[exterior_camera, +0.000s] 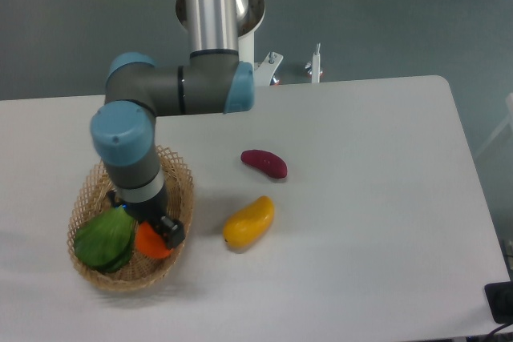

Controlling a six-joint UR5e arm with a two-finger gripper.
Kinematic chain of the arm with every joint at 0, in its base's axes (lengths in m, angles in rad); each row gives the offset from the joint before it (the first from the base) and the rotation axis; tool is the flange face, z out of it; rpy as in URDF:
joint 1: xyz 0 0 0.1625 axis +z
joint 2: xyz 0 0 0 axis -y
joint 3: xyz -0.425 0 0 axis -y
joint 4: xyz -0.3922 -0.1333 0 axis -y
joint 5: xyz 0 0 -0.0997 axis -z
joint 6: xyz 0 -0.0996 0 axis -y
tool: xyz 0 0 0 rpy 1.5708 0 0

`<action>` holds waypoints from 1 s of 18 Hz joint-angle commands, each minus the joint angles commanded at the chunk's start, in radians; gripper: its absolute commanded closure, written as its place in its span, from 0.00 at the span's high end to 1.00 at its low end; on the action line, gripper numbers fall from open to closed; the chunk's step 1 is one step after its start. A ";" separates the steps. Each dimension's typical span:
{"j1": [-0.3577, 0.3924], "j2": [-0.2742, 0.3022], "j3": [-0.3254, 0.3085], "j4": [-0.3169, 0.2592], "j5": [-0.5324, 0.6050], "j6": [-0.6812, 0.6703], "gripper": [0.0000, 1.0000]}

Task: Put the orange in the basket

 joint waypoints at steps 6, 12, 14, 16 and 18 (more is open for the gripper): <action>-0.023 -0.020 0.023 0.000 0.002 -0.006 0.93; -0.020 0.000 0.031 0.025 -0.003 -0.046 1.00; 0.012 0.038 -0.010 0.032 -0.001 -0.058 1.00; 0.075 0.079 -0.053 0.072 -0.001 -0.049 1.00; 0.144 0.101 -0.063 0.074 -0.001 -0.044 1.00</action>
